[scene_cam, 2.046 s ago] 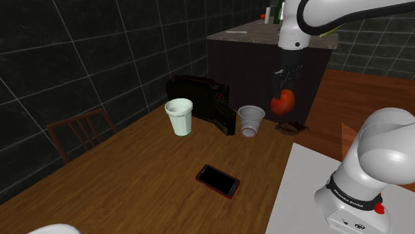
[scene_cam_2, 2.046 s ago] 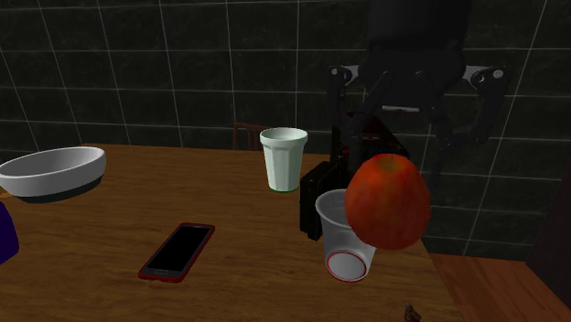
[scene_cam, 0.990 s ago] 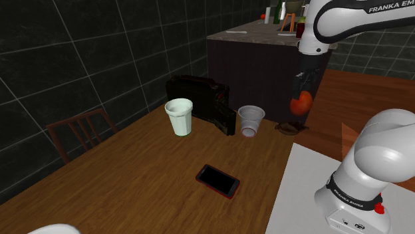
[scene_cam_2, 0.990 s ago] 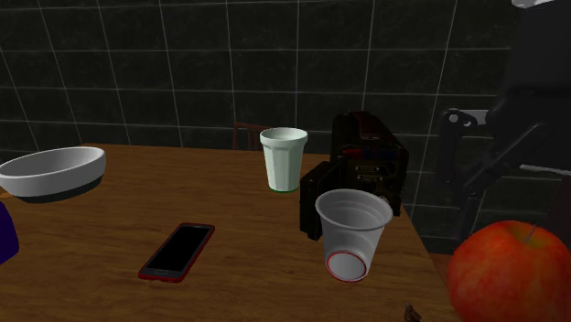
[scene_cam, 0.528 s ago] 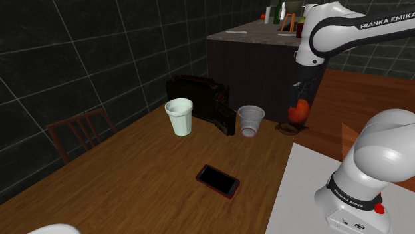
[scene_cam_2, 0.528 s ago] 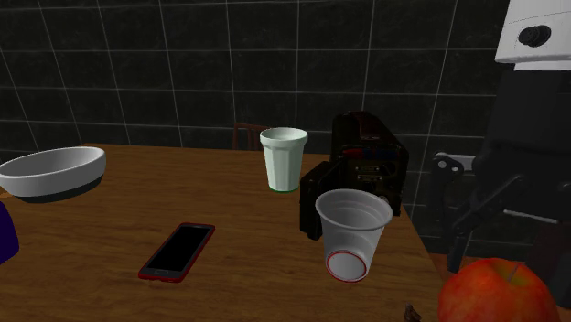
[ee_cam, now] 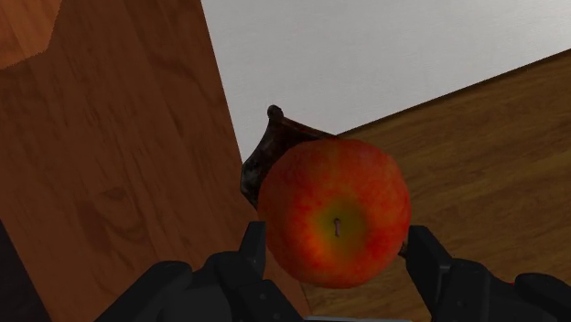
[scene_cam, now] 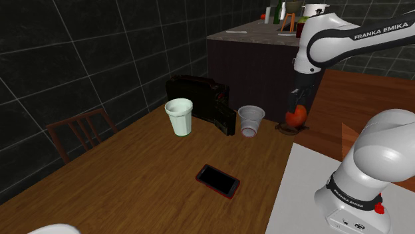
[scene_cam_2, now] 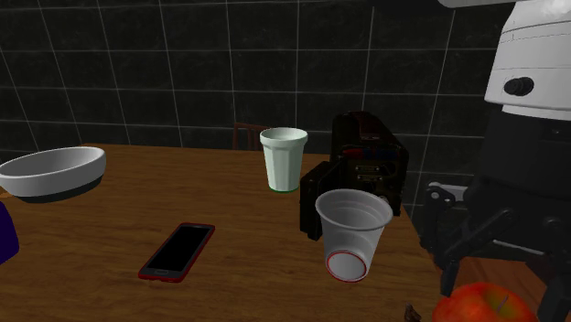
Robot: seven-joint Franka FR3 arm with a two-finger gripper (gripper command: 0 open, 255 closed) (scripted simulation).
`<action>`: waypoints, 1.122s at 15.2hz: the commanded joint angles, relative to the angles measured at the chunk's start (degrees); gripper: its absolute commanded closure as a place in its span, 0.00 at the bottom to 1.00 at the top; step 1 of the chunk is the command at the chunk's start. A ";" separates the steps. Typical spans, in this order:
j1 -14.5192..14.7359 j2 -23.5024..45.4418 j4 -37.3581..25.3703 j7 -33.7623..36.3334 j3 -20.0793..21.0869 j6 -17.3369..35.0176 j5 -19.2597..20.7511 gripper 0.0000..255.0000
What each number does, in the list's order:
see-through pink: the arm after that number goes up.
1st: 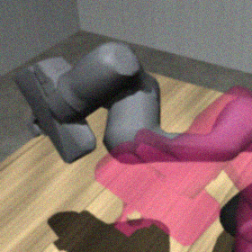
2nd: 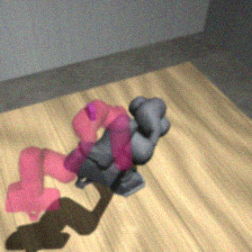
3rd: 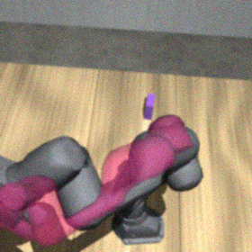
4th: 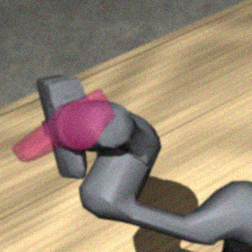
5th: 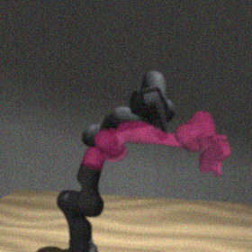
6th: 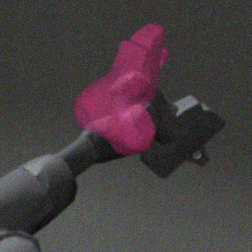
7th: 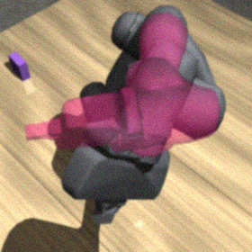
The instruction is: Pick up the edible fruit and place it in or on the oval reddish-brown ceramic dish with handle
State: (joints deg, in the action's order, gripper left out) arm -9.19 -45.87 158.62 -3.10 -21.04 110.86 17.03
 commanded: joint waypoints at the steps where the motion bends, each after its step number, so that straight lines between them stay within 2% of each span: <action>1: 0.00 0.03 0.07 0.01 -0.02 0.10 0.02 1.00; 3: 0.00 0.03 0.07 0.01 -0.02 0.10 0.02 1.00; 4: -0.01 0.02 0.07 0.01 -0.02 0.11 0.02 0.00; 9: 0.00 0.02 0.07 0.01 -0.02 0.11 0.02 0.00; 13: 0.79 -1.32 -6.42 -0.23 1.89 -7.68 -1.88 0.00; 17: 0.78 -1.32 -6.42 -0.24 1.90 -7.68 -1.88 0.00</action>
State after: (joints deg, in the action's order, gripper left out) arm -8.43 -47.20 152.28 -3.35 -19.18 103.25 15.19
